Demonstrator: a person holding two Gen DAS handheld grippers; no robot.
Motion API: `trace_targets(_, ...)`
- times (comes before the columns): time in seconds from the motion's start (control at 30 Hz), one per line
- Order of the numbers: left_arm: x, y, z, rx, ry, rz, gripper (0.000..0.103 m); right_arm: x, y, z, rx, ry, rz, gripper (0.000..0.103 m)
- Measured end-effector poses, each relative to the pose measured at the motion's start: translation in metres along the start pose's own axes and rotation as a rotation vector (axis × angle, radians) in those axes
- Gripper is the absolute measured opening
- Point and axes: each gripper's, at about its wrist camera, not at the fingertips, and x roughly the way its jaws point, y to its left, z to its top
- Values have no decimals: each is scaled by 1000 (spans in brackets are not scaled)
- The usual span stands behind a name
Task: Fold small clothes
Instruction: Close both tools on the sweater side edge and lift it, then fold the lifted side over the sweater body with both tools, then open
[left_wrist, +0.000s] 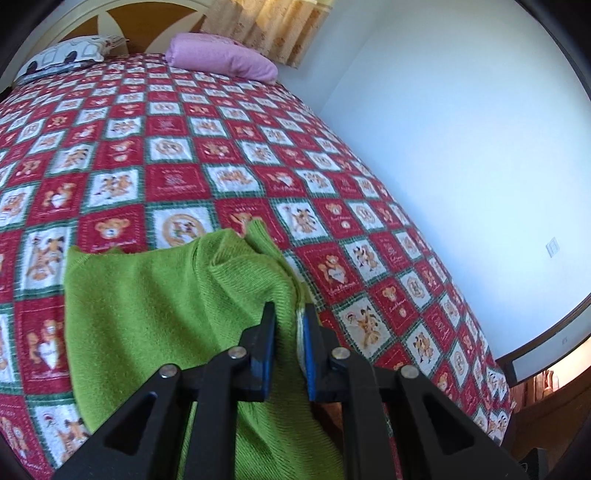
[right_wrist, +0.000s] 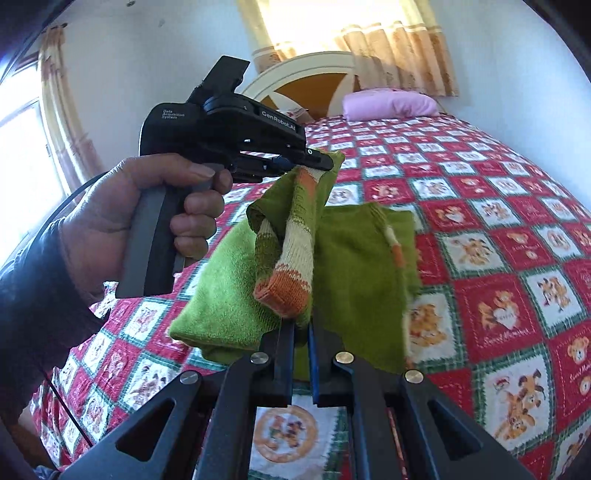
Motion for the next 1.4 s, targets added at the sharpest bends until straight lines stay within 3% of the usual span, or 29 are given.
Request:
trace_targets(0.33,45,-17,-8,20,43,8,14,5,-46,-16,130,32,-11,5)
trace_targets(0.43,49,-19,-13,21,41,35,21,12,-59,-22,174,52,9,5)
trace_targets(0.53,34,-18,-20,20,18,10,28,16,-66,-25,193,66,23,5)
trace_targets(0.63,-5,-15,-37,82,-54,19,48,14,-74,-29,232,64,55,7)
trace_targets(0.67,-17,-11,-45,101,-79,38,60,12,-77,-30,244,65,66,9)
trace_targets(0.7,-25,-8,-53,119,-95,56,64,7,-79,-31,247,58,57,15)
trace_targets(0.73,-33,-4,-62,141,-107,82,64,4,-79,-31,242,47,35,32)
trace_targets(0.8,-44,5,-86,190,-115,147,64,-12,-77,-29,218,-15,-65,51)
trace_targets(0.9,-52,15,-119,243,-130,229,67,-33,-68,-17,184,-112,-167,51)
trace_targets(0.97,-49,19,-131,263,-119,271,75,-34,-51,0,122,-136,-151,51)
trace_targets(1.07,-38,30,-138,222,-96,248,77,-14,-23,24,43,-105,-41,49)
trace_targets(1.13,-30,40,-137,179,-69,263,85,13,-13,39,22,-34,35,47)
trace_targets(1.23,-29,56,-142,116,-61,238,94,62,-23,49,17,91,-58,40)
trace_targets(1.27,-28,60,-145,96,-52,223,95,81,-35,45,31,161,-107,31)
trace_targets(1.3,-28,66,-150,67,-40,203,95,92,-48,40,52,201,-133,5)
trace_targets(1.4,-35,70,-160,27,-61,179,96,81,-46,38,24,194,-163,1)
